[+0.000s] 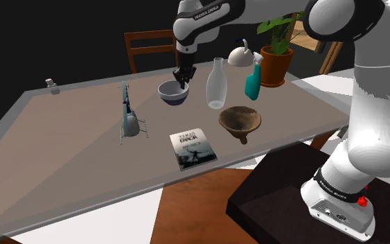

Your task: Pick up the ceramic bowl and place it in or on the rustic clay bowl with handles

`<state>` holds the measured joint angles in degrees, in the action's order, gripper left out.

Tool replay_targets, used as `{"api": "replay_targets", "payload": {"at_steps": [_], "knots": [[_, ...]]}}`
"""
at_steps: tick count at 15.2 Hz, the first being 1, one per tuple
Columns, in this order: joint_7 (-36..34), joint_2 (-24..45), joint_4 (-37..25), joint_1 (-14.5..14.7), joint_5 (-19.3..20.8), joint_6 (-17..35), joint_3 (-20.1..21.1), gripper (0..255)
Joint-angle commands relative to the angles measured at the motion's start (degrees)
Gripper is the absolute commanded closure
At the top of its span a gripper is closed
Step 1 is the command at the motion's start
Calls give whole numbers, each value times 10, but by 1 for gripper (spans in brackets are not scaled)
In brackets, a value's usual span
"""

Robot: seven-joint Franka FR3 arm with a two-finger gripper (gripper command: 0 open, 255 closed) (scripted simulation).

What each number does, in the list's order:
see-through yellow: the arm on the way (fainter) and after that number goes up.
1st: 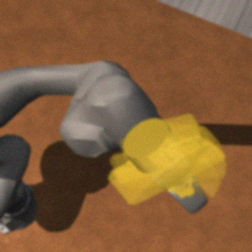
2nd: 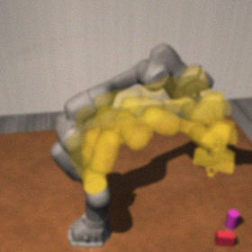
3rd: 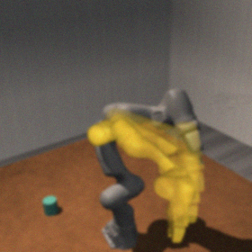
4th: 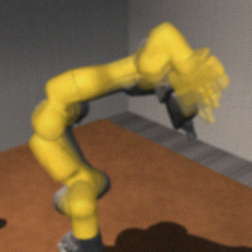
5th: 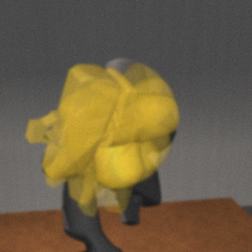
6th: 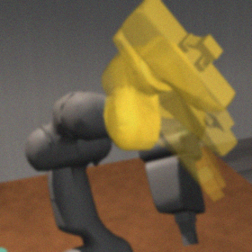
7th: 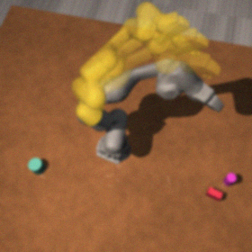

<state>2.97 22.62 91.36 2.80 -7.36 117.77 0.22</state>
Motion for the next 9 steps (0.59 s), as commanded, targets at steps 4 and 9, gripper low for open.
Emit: {"api": "replay_targets", "payload": {"at_steps": [4,9], "knots": [[-4,-10,-27,0,2,-36,-1,255],[-9,-16,-56,0,4,-72,-1,255]]}}
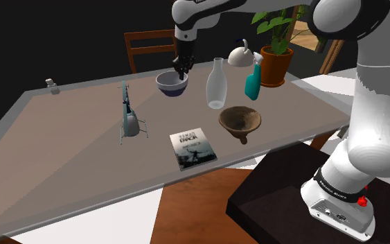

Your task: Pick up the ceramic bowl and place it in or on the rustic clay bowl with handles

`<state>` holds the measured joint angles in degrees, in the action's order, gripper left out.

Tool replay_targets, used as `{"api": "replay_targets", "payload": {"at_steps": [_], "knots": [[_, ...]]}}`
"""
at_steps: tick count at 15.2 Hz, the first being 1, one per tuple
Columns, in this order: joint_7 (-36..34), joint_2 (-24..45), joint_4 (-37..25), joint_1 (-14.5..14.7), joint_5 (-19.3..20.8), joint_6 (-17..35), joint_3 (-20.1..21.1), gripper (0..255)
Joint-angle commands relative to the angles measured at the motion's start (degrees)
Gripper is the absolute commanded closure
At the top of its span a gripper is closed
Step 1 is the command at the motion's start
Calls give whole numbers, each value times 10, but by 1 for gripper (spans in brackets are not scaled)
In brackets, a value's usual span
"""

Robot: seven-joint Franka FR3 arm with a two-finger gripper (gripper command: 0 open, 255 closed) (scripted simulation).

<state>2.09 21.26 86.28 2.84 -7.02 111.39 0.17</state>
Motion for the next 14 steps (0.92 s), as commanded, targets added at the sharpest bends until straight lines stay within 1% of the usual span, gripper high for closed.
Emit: {"api": "replay_targets", "payload": {"at_steps": [1,7,10,14], "knots": [[-1,-3,-12,-1,0,-15,0,255],[-5,-5,-50,-1,2,-56,-1,255],[7,-83,57,-7,-1,-28,-4,255],[23,-178,176,-14,-3,-4,-9,255]]}}
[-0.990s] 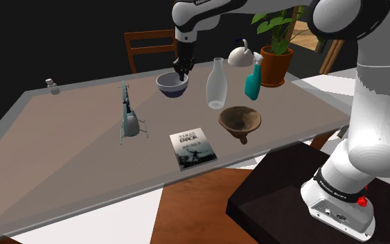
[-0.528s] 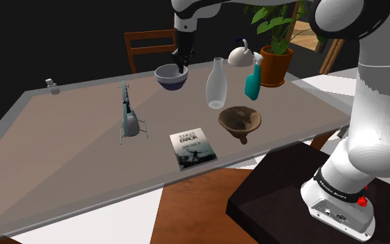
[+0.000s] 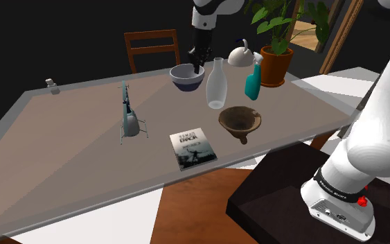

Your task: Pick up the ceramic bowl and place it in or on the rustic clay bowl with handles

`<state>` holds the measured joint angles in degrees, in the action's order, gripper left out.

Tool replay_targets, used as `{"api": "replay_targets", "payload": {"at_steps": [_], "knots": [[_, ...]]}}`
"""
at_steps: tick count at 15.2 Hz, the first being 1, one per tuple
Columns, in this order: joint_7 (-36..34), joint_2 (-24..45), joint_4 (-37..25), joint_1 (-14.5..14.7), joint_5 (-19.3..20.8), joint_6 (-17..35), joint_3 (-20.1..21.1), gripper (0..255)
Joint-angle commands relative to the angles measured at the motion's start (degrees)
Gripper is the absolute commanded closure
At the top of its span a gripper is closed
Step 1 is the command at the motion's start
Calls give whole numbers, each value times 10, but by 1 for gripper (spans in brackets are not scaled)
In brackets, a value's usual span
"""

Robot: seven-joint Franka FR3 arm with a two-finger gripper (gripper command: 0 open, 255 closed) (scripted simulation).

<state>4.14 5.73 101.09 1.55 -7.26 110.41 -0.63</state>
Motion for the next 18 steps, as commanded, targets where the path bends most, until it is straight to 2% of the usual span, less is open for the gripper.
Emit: {"api": "replay_targets", "payload": {"at_steps": [1,10,18], "knots": [[6,-45,55,-3,0,9,-2,255],[40,-245,259,-20,7,9,-21,255],[69,-426,393,-45,30,-41,-45,255]]}}
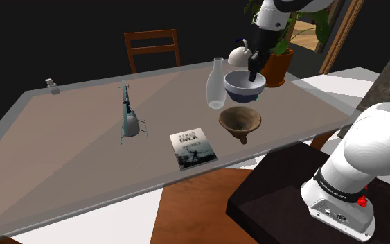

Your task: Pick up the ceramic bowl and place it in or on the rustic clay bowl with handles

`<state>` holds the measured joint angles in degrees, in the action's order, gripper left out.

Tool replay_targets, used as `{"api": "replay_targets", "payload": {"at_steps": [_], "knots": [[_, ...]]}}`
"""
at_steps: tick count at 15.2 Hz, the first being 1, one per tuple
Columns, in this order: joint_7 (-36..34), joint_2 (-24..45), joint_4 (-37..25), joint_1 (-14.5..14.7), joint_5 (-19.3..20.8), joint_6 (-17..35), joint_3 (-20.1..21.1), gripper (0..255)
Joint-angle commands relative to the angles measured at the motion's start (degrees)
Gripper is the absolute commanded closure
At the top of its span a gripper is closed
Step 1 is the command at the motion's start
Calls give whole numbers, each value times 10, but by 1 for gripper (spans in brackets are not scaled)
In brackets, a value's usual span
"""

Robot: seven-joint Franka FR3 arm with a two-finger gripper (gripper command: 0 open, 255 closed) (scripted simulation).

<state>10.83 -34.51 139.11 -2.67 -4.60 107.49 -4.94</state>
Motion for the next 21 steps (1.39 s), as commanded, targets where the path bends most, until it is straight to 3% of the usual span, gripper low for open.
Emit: {"api": "replay_targets", "payload": {"at_steps": [1,17,21], "knots": [[3,-23,20,-3,3,-4,-2,255],[19,5,129,-2,-1,133,-7,255],[19,5,129,-2,-1,133,-7,255]]}}
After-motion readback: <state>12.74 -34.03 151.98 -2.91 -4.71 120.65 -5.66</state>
